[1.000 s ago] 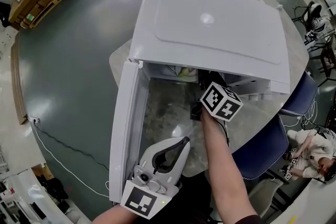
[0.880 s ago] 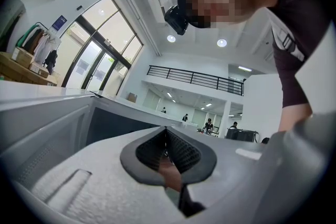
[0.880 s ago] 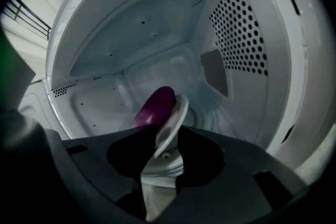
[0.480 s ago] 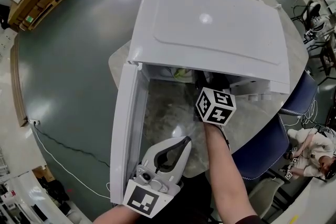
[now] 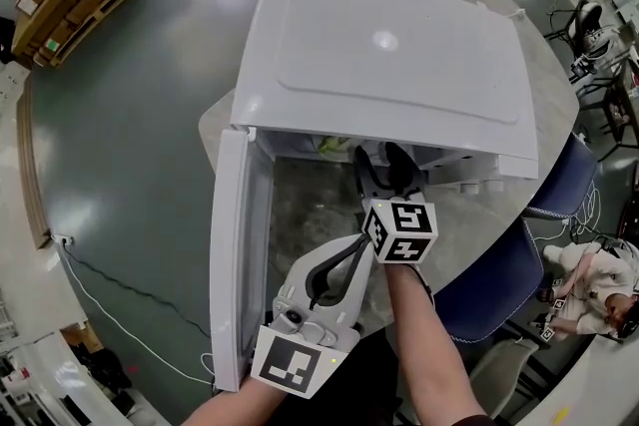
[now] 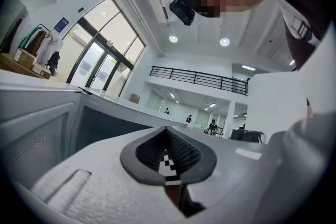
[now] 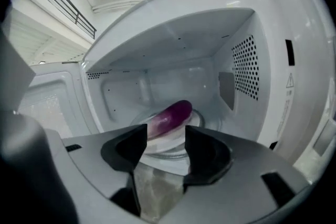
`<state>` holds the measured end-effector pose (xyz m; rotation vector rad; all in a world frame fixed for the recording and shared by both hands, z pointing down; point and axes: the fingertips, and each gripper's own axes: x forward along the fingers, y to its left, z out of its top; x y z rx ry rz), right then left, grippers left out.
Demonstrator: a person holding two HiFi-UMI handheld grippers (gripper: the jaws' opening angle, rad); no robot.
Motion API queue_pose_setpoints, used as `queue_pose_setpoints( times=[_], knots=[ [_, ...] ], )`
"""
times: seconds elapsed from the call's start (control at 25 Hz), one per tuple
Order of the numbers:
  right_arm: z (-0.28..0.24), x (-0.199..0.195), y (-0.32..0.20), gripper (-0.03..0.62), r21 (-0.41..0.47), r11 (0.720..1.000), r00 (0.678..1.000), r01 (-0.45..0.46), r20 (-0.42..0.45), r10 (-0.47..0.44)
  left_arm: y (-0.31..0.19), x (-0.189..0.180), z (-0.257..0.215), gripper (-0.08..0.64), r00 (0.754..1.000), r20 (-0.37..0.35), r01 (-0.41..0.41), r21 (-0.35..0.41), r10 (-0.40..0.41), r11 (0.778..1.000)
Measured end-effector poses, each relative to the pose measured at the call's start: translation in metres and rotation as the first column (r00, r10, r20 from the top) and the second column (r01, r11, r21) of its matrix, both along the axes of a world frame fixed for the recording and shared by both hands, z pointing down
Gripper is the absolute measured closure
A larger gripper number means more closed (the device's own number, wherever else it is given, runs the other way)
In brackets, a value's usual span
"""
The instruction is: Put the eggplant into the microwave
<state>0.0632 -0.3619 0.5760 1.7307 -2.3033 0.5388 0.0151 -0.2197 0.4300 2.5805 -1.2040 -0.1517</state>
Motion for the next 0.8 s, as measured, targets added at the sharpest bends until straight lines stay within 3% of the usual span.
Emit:
queue_pose_setpoints(
  times=[0.16, 0.32, 0.8],
  knots=[
    [0.017, -0.016, 0.016, 0.383, -0.059, 0.996, 0.996, 0.072, -0.047, -0.075, -0.005, -0.007, 0.004, 0.554, 0.999, 0.022, 0.026, -0.007, -0.026, 1.000],
    [0.027, -0.019, 0.011, 0.433, -0.082, 0.995, 0.994, 0.065, -0.077, -0.072, -0.017, -0.011, 0.005, 0.553, 0.998, 0.032, 0.062, 0.003, -0.062, 0.998],
    [0.027, -0.023, -0.013, 0.436, -0.090, 0.991, 0.988, 0.099, -0.111, -0.109, -0.035, -0.007, 0.008, 0.554, 0.994, 0.027, 0.104, -0.002, -0.104, 0.995]
  ],
)
